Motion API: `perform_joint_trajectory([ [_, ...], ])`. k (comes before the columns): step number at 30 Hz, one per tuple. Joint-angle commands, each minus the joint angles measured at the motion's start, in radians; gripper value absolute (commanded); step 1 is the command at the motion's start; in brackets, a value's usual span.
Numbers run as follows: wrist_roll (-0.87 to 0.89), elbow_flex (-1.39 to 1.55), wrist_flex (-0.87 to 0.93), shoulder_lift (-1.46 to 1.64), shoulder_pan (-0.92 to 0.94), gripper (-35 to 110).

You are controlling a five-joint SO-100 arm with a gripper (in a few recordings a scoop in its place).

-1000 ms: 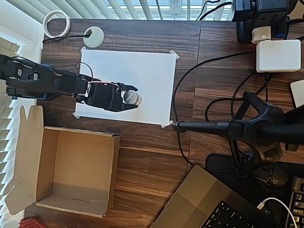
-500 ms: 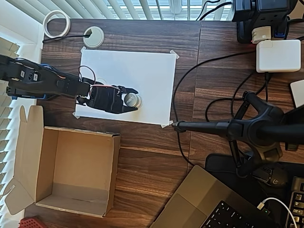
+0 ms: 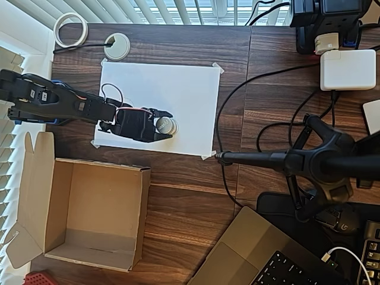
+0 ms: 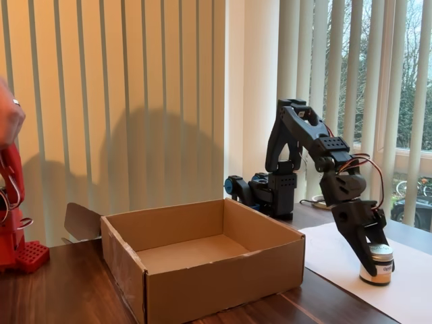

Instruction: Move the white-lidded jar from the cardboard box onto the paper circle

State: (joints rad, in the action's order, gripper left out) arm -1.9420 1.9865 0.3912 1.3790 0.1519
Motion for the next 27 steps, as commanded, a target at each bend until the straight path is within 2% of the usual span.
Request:
perform_joint_trajectory([
  [1,-0.009,-0.077,-0.012,0.034,0.015,0],
  [5,-0.012,-0.074,-0.012,0.034,0.012,4],
  [9,-0.012,-0.072,-0.012,0.037,0.012,24],
  [14,-0.012,-0.064,-0.012,0.055,0.012,36],
  [24,-0.034,-0.086,-0.02,0.216,0.026,40],
  [27,-0.028,-0.101,-0.094,0.267,0.026,40],
])
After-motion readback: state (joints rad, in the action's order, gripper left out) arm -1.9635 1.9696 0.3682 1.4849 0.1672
